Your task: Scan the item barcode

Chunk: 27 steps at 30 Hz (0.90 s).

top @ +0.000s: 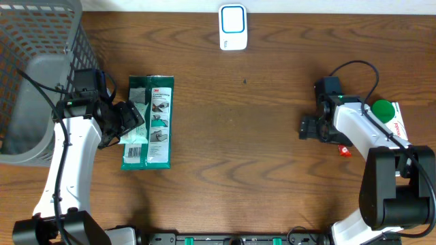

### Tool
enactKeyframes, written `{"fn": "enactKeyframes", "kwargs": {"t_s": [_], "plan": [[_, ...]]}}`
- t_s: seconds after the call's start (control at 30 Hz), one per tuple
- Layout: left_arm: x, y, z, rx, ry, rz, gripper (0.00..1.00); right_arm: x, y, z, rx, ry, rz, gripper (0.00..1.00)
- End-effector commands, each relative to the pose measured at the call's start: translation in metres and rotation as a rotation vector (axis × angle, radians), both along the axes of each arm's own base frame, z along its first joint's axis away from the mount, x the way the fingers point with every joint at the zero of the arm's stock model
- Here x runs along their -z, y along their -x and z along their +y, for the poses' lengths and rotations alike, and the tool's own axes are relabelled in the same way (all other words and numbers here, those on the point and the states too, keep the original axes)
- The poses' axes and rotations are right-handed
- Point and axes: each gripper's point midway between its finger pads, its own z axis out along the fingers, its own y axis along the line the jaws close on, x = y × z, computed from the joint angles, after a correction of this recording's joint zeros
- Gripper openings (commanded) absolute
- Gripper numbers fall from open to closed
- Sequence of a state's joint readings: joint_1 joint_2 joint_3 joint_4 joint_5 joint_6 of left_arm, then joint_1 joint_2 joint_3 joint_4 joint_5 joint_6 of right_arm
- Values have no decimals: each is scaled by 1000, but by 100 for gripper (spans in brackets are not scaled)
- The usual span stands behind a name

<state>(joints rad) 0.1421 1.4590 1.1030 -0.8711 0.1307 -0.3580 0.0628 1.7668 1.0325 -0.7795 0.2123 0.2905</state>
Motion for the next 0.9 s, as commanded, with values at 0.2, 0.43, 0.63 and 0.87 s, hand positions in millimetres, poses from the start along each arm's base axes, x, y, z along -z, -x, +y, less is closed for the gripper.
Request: {"fn": "enactKeyframes", "kwargs": {"t_s": [0.2,0.43,0.63,0.87], "plan": [[-6,-11,4,4,-17,-38,96,-19,-21,106,-279,-440,-74,99],[1,-14,6,13,-33,-46,73,-20,-22,133,-385,-441,-93,99],[12,-36,31,44,-181,-89,44,-22,-24,143,-418,-444,-112,99],[48,-59,34,96,-193,-67,49,-22,-24,144,-426,-442,-112,99]]}}
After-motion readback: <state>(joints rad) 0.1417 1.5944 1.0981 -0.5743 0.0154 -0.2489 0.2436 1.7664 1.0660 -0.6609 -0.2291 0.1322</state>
